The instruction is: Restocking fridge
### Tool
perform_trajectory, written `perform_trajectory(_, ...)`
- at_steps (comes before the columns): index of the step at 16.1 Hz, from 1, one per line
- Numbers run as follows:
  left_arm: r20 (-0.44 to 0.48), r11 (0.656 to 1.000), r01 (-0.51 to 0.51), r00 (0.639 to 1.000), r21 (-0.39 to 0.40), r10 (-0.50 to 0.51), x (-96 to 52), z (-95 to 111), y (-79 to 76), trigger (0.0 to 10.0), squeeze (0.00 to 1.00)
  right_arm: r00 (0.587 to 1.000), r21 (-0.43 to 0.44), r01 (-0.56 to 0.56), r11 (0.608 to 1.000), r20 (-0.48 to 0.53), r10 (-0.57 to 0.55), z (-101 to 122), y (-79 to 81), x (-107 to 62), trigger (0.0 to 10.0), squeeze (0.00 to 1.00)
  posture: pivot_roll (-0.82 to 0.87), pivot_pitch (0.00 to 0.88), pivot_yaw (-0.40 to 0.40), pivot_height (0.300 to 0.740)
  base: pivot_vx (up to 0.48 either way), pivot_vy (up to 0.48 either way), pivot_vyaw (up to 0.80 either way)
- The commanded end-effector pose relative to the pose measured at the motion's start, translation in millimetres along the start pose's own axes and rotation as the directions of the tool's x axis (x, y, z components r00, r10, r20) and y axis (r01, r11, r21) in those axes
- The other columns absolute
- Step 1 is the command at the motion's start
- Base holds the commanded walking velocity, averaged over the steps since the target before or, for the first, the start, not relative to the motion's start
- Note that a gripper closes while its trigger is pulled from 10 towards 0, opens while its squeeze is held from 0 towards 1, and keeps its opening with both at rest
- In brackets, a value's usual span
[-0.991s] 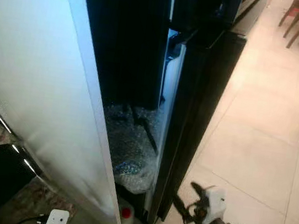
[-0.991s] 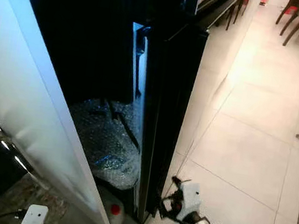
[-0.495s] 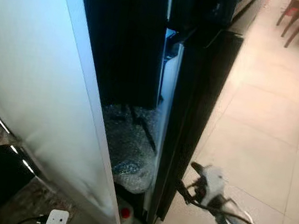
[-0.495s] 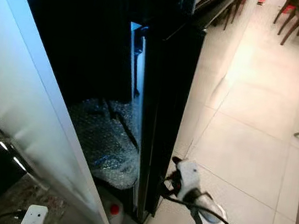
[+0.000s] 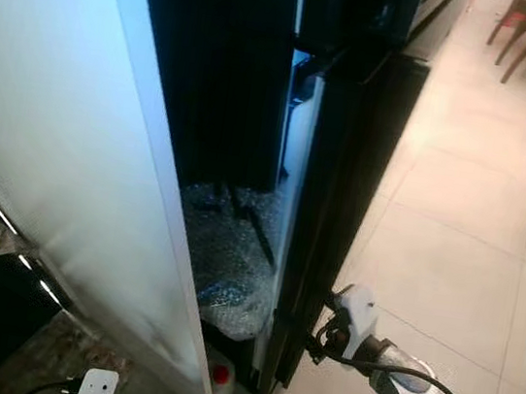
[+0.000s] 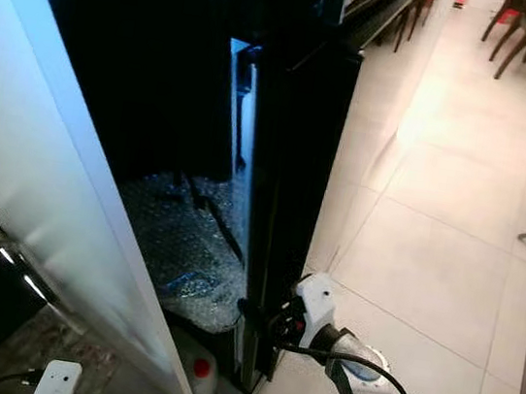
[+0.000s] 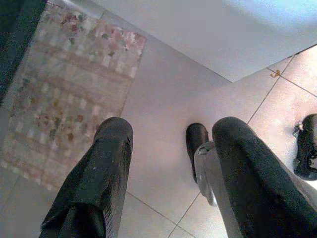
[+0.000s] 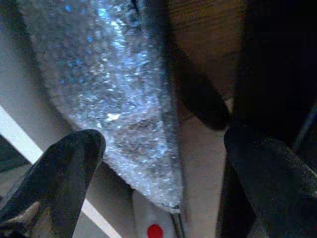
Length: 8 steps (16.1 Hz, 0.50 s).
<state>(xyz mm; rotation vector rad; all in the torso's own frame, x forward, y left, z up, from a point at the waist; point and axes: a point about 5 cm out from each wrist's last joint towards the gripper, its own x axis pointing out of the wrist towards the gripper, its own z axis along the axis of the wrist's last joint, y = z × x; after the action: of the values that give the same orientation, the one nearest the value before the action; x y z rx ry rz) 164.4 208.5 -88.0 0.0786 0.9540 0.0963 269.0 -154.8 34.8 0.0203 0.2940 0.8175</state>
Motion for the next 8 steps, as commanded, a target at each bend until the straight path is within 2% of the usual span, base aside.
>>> perform_trajectory(1, -0.026, 1.0, -0.021, 0.999, 0.02, 0.022, -1.1, -5.6, 5.5, 10.0, 0.0, 0.999, -0.012, -0.023, 1.0, 0.029, 0.023, 8.9, 1.3, 4.0, 10.0, 0.0, -0.01, 0.032, 0.063, 0.74, 0.0, 0.0, 0.0)
perform_trajectory(4, -0.026, 0.999, -0.024, 0.999, 0.022, 0.024, -1.1, -5.5, 5.6, 10.0, 0.0, 0.999, -0.017, -0.038, 0.999, 0.017, 0.038, 9.8, 0.5, 8.4, 10.0, 0.0, 0.0, 0.031, 0.063, 0.74, 0.0, 0.0, 0.0)
perform_trajectory(8, -0.027, 0.999, -0.025, 0.999, 0.027, 0.025, -1.2, -5.6, 6.0, 10.0, 0.0, 0.997, -0.039, -0.073, 0.997, 0.004, 0.074, 18.6, -2.6, 22.9, 10.0, 0.0, 0.0, 0.031, 0.067, 0.74, 0.0, 0.0, 0.0)
